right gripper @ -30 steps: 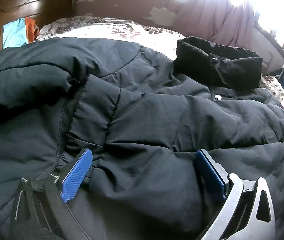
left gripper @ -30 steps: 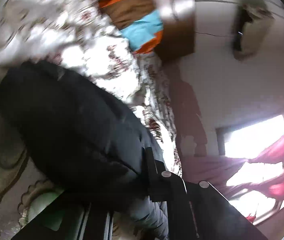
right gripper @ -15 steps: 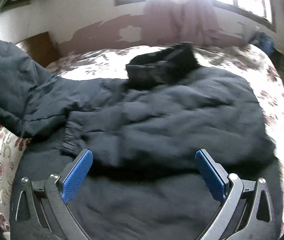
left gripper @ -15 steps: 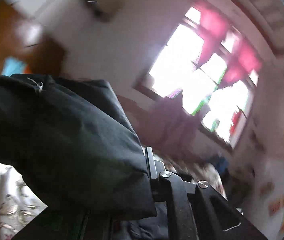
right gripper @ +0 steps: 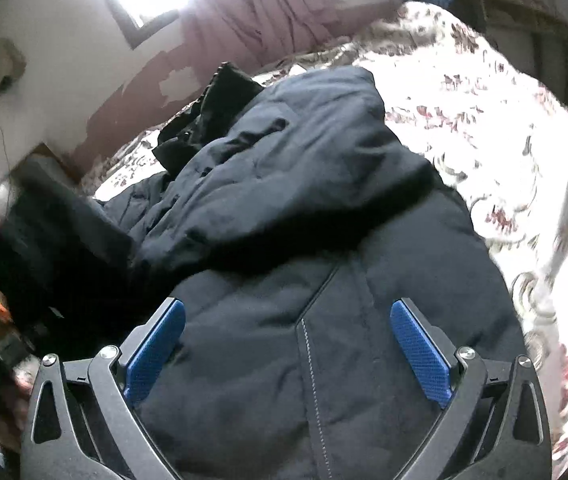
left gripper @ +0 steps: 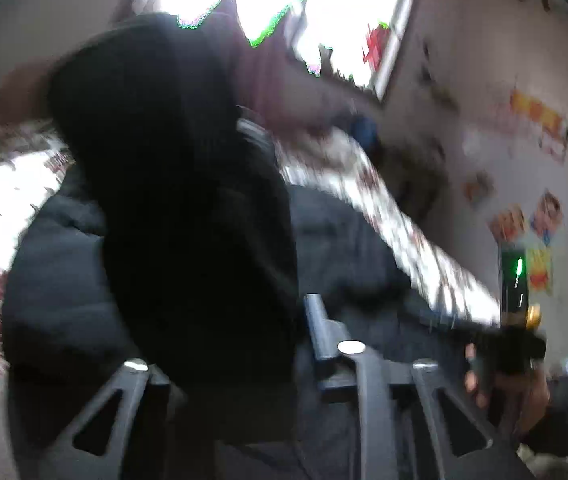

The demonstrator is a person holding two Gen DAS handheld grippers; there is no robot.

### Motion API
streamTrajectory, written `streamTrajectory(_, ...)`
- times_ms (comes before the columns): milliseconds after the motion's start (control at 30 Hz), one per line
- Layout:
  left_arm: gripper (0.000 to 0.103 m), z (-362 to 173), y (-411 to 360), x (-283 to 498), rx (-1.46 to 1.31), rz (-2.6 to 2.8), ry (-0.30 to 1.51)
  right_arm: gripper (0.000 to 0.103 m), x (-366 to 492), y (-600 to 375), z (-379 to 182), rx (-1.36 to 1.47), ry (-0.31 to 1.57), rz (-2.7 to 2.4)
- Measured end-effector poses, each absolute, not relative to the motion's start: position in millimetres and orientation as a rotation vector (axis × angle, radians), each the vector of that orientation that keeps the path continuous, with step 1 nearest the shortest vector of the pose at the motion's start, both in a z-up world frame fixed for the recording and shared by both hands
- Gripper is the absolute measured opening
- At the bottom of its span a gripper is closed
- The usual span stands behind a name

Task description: Fold large clothes

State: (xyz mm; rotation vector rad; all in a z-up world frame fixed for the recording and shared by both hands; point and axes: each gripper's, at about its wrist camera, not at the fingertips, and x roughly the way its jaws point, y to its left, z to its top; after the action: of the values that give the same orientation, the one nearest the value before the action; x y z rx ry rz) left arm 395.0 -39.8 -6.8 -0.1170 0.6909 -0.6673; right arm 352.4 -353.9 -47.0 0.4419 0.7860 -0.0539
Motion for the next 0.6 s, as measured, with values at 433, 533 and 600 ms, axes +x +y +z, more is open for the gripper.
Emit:
streamTrajectory(433,0.088,-16.1,-29.4,387.6,-0.175,-0.769,0.749,0.101,346.9,-334.6,-58.4,0.706,0.76,0.24)
streamTrajectory(533,0.098,-11.4,-13.1,398.8,-0.246,-0.763,0.708,0.101,347.1,-322.5,-66.7,0.746,0.792,0.276)
streamTrajectory(600,0.098,-6.3,-1.5,400.4,-0.265,-0.742,0.671,0.101,350.7,-313.2,-72.2,0.721,0.823,0.247)
